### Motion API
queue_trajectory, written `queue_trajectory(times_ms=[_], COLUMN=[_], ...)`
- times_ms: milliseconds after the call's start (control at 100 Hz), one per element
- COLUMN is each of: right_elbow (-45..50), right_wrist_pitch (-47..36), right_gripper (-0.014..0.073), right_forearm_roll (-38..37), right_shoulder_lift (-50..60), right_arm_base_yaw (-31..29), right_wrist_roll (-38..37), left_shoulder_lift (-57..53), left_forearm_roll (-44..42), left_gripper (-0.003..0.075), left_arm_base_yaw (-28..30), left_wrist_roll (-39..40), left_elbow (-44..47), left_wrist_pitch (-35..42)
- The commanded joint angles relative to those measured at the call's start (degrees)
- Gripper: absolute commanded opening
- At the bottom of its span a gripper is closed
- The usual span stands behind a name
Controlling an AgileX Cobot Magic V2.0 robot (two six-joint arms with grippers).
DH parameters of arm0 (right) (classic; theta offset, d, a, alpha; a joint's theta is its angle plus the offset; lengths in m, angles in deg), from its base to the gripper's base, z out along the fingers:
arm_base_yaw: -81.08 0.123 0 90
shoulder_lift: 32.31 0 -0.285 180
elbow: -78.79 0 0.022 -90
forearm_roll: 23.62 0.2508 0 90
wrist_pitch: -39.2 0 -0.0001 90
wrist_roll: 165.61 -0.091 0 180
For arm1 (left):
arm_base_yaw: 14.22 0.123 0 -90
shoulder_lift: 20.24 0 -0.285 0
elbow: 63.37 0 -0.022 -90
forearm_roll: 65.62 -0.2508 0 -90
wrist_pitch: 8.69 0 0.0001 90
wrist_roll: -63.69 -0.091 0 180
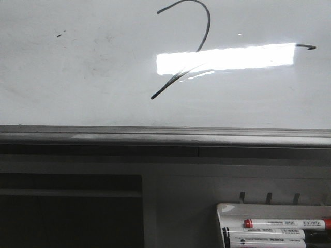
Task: Write number 2 on whiteboard
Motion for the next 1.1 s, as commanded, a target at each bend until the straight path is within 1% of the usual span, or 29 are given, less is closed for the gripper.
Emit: queue_trajectory(times_ms=[0, 50, 100, 190, 360, 430, 580, 730, 900, 950, 1020, 1070, 1080, 1090], right_elbow=[-4.12, -5.15, -6.10, -7.25, -7.67, -7.67, -7.67, -7.67, -7.67, -7.67, -7.67, -7.67, -7.67, -7.67], right_wrist_pitch=[-0.86, -1.27, -1.38, -0.96, 1.11, 1.52, 1.65, 1.65, 1.65, 1.65, 1.65, 1.65, 1.65, 1.65], right_gripper=[-0.0078, -0.0078, -0.0078, -0.0078, -0.0078, -0.0078, -0.0078, -0.0078, -0.0078, -0.0078, -0.0078, -0.0078, -0.0078, -0.0078], right_forearm_roll=[2.15, 2.15, 2.15, 2.29, 2.29, 2.29, 2.29, 2.29, 2.29, 2.29, 2.29, 2.29, 2.29, 2.29], right_shoulder_lift=[-1.16, -1.84, -2.14, -2.38, -2.16, -2.10, -2.10, -2.10, -2.10, -2.10, -2.10, -2.10, -2.10, -2.10], right_arm_base_yaw=[3.07, 4.20, 4.84, 5.23, 5.23, 5.23, 5.23, 5.23, 5.23, 5.23, 5.23, 5.23, 5.23, 5.23], right_wrist_roll=[-0.20, -0.09, -0.09, -0.09, -0.09, -0.09, -0.09, -0.09, -0.09, -0.09, -0.09, -0.09, -0.09, -0.09], left_shoulder_lift=[4.72, 7.26, 9.65, 11.95, 14.04, 14.48, 14.58, 14.58, 14.58, 14.58, 14.58, 14.58, 14.58, 14.58], left_forearm_roll=[3.50, 4.71, 5.37, 5.55, 8.78, 8.78, 8.78, 8.23, 7.83, 7.70, 7.70, 7.70, 7.70, 7.70], left_gripper=[0.0419, 0.0419, 0.0419, 0.0419, 0.0409, 0.0349, 0.0138, -0.0020, -0.0019, -0.0004, 0.0073, 0.0167, 0.0167, 0.0190], left_arm_base_yaw=[-2.56, -3.97, -5.30, -6.79, -7.05, -7.05, -7.05, -7.05, -7.05, -7.05, -7.05, -7.05, -7.05, -7.05], left_wrist_roll=[-0.79, -0.79, -0.79, -0.79, -0.87, -0.87, -0.87, -0.76, -0.76, -0.76, -0.76, -0.76, -0.76, -0.76], left_elbow=[-5.47, -7.06, -8.19, -9.20, -9.32, -9.32, -9.32, -9.32, -9.32, -9.32, -9.32, -9.32, -9.32, -9.32], left_wrist_pitch=[-4.53, -7.55, -9.01, -8.88, -8.28, -8.28, -8.28, -8.75, -8.75, -8.79, -9.04, -9.04, -9.04, -9.04])
